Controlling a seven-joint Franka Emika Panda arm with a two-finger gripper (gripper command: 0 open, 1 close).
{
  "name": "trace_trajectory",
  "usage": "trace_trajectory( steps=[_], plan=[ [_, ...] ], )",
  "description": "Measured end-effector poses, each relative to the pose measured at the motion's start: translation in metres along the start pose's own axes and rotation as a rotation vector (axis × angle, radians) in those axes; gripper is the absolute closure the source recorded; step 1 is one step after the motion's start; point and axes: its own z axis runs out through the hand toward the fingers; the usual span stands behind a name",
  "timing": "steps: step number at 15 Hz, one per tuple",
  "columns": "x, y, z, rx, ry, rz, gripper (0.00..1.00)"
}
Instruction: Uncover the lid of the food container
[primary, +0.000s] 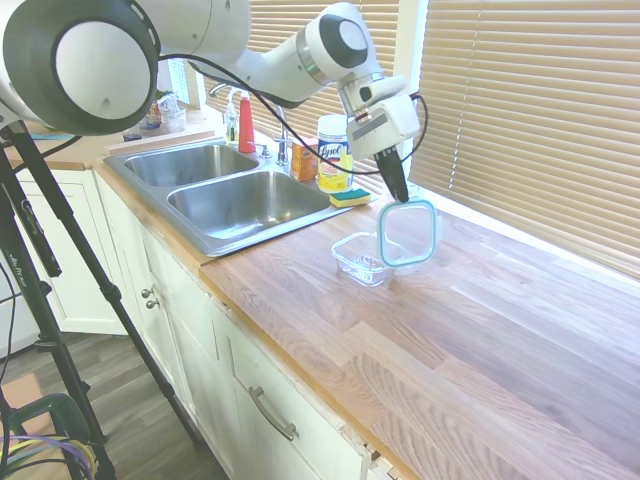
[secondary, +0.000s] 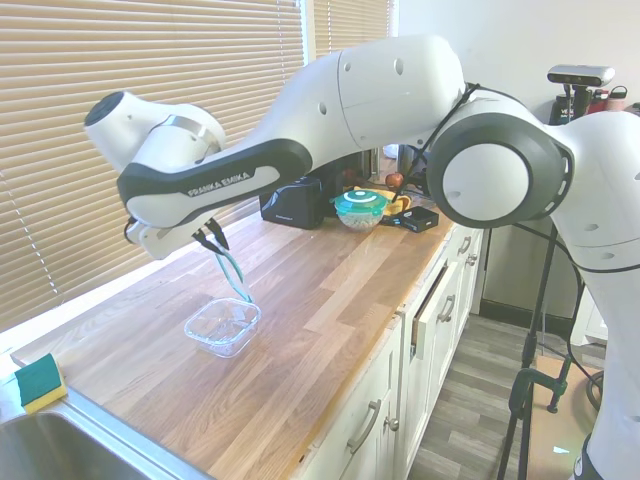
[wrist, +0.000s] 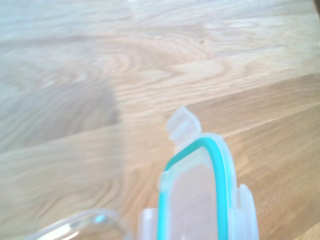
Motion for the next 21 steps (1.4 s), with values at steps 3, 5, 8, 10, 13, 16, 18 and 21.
trace_trajectory(
  steps=[3, 5, 8, 10, 13, 16, 18, 21],
  plan=[
    [0.042, 0.016, 0.023, 0.055, -0.102, 0.080, 1.00],
    [0.064, 0.028, 0.049, 0.104, -0.189, 0.124, 1.00],
    [0.085, 0.057, 0.089, 0.180, -0.290, 0.157, 1.00],
    [0.093, 0.083, 0.111, 0.200, -0.335, 0.158, 1.00],
    [0.094, 0.119, 0.139, 0.206, -0.367, 0.132, 1.00],
    [0.085, 0.140, 0.161, 0.188, -0.366, 0.106, 1.00],
    [0.081, 0.145, 0.167, 0.183, -0.361, 0.099, 1.00],
    [0.080, 0.148, 0.162, 0.174, -0.333, 0.083, 0.00]
  ],
)
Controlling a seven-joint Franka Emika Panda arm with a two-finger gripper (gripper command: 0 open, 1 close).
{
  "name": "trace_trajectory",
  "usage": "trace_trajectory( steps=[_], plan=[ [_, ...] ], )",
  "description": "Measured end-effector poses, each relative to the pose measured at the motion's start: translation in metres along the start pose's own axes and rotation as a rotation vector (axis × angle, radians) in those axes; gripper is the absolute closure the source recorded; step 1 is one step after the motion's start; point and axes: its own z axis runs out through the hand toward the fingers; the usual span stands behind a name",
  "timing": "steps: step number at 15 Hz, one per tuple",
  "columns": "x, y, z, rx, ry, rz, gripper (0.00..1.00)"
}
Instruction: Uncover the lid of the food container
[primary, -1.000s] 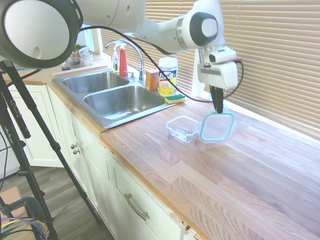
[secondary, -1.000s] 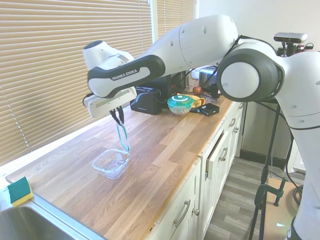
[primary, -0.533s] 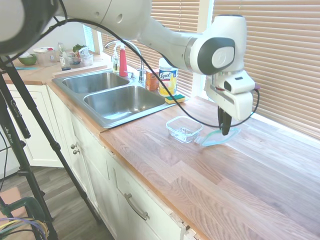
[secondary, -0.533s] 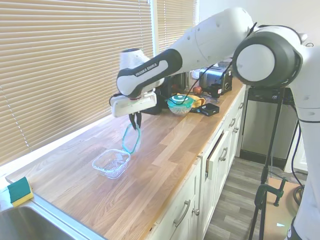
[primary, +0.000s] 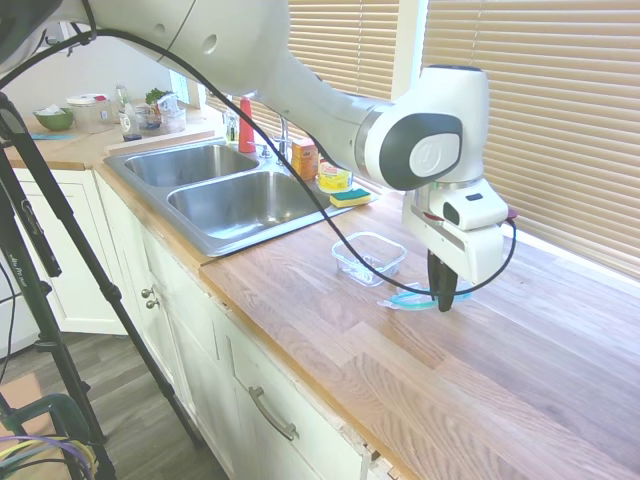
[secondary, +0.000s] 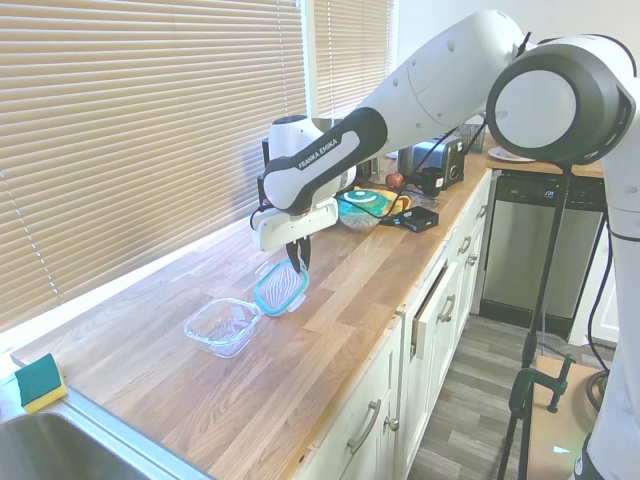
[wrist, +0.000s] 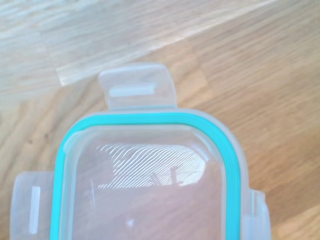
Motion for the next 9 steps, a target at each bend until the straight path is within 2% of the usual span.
trace_trajectory(
  steps=[9],
  plan=[
    [-0.0003, 0.0032, -0.0041, -0.017, 0.033, -0.013, 0.00]
  ],
)
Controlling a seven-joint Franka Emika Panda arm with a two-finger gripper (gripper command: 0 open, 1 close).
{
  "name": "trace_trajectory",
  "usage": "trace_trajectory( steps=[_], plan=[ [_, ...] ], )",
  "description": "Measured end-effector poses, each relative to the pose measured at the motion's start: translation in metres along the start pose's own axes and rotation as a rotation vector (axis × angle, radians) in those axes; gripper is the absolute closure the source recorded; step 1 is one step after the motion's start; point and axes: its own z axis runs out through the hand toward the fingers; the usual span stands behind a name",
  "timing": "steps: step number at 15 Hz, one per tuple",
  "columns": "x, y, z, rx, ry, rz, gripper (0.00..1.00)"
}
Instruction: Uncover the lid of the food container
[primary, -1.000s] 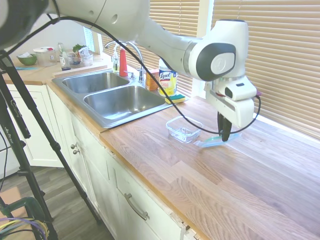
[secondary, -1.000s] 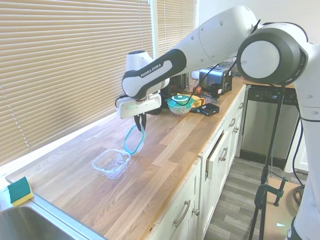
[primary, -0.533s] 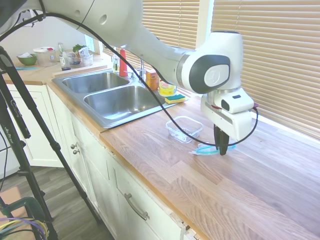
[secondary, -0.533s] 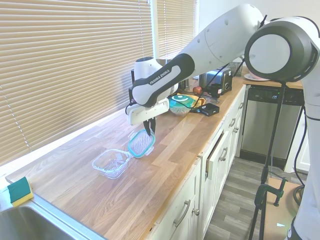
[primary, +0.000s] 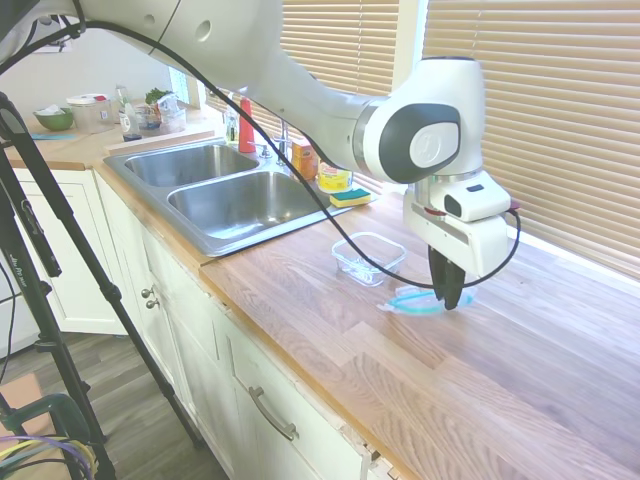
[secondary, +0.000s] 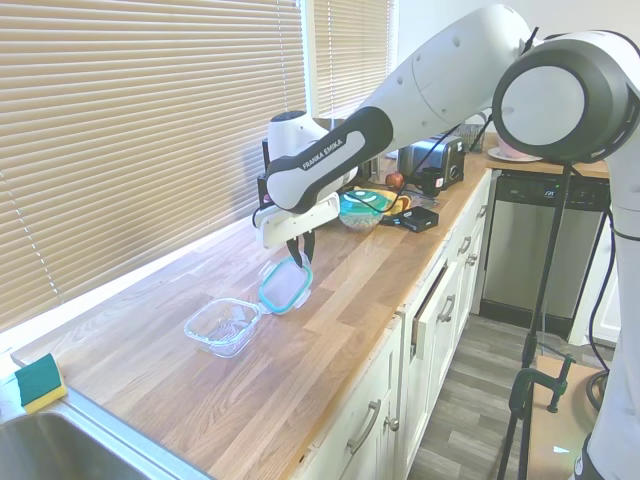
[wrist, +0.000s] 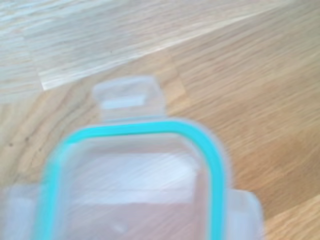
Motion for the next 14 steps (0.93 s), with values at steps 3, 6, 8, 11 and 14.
trace_trajectory(
  steps=[3, 6, 8, 11, 14],
  plan=[
    [-0.008, -0.005, -0.005, 0.000, 0.029, -0.001, 0.00],
    [-0.015, -0.011, -0.045, 0.039, 0.096, 0.006, 0.00],
    [-0.022, -0.011, -0.078, 0.063, 0.127, 0.008, 0.00],
    [-0.039, -0.010, -0.114, 0.074, 0.146, 0.003, 0.00],
    [-0.063, -0.009, -0.155, 0.102, 0.134, -0.010, 0.00]
  ],
)
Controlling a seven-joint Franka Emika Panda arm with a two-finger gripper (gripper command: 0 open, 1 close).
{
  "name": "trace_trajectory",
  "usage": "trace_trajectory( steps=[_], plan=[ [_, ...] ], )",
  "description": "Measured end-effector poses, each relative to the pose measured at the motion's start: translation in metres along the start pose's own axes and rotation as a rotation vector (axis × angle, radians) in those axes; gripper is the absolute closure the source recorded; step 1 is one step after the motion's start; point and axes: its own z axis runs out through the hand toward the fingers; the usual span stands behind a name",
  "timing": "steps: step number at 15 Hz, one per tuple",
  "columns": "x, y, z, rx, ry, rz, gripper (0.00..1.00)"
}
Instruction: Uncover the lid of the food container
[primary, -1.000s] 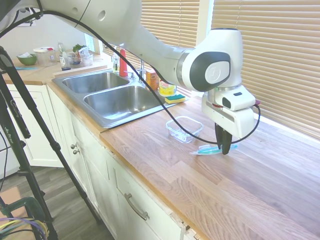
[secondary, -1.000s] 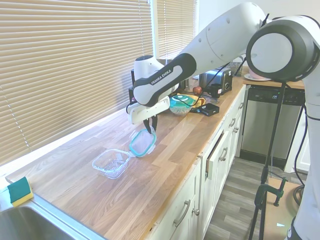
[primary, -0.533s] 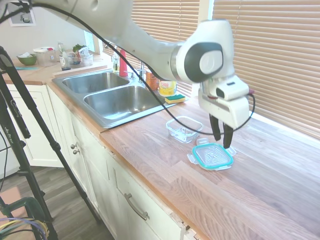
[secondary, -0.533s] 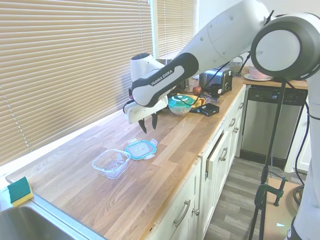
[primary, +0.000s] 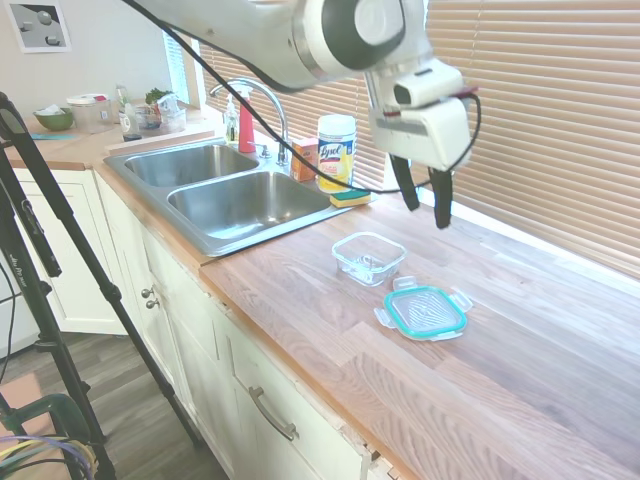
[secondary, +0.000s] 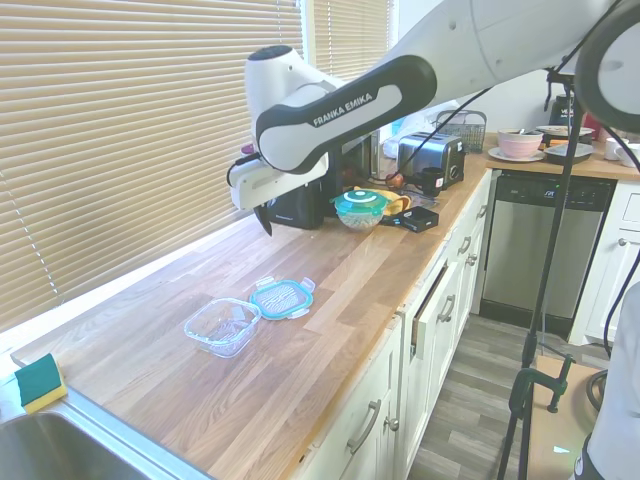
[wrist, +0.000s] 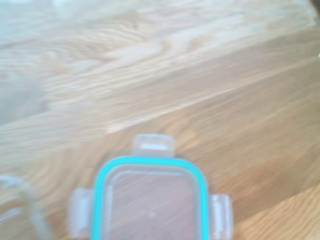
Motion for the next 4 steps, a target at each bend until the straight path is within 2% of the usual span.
trace_trajectory(
  steps=[4],
  plan=[
    [-0.029, 0.010, -0.064, 0.001, -0.056, -0.027, 0.00]
  ],
)
